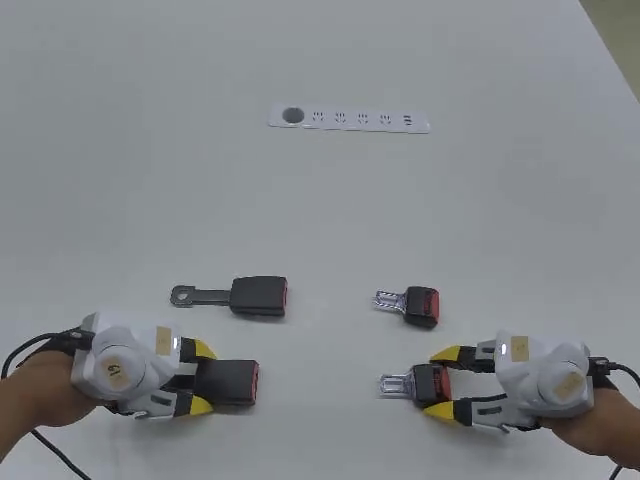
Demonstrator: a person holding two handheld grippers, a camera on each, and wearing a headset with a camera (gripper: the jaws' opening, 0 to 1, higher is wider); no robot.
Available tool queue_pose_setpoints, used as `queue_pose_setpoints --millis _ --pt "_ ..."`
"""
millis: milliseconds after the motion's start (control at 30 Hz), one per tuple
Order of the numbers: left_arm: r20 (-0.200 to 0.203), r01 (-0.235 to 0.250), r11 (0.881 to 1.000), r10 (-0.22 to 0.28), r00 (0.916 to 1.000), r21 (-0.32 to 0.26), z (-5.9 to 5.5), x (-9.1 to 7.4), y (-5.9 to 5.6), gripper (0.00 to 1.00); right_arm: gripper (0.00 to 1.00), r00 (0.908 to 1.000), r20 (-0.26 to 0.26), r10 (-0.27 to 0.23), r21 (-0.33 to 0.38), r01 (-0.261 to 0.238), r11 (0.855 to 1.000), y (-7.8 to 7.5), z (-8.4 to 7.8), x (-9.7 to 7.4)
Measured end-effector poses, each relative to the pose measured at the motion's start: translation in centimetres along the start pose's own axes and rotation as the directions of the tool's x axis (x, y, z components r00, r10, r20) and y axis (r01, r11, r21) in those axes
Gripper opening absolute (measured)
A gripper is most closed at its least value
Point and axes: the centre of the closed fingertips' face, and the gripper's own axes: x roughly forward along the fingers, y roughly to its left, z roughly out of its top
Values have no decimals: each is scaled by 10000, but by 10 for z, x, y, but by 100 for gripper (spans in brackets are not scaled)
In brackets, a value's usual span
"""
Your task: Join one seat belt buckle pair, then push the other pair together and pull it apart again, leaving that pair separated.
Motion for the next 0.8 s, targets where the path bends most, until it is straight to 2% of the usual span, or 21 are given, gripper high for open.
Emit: queue_pose_setpoints --millis 400,800 --pt "105 10 9999 -8 9999 -173 1 -2 -1 33 36 9980 638 -18 334 -3 9994 1 17 14" --pt "112 18 9995 -15 9999 -321 -1 -2 0 33 36 9906 1365 56 877 -177 9960 8 44 41"
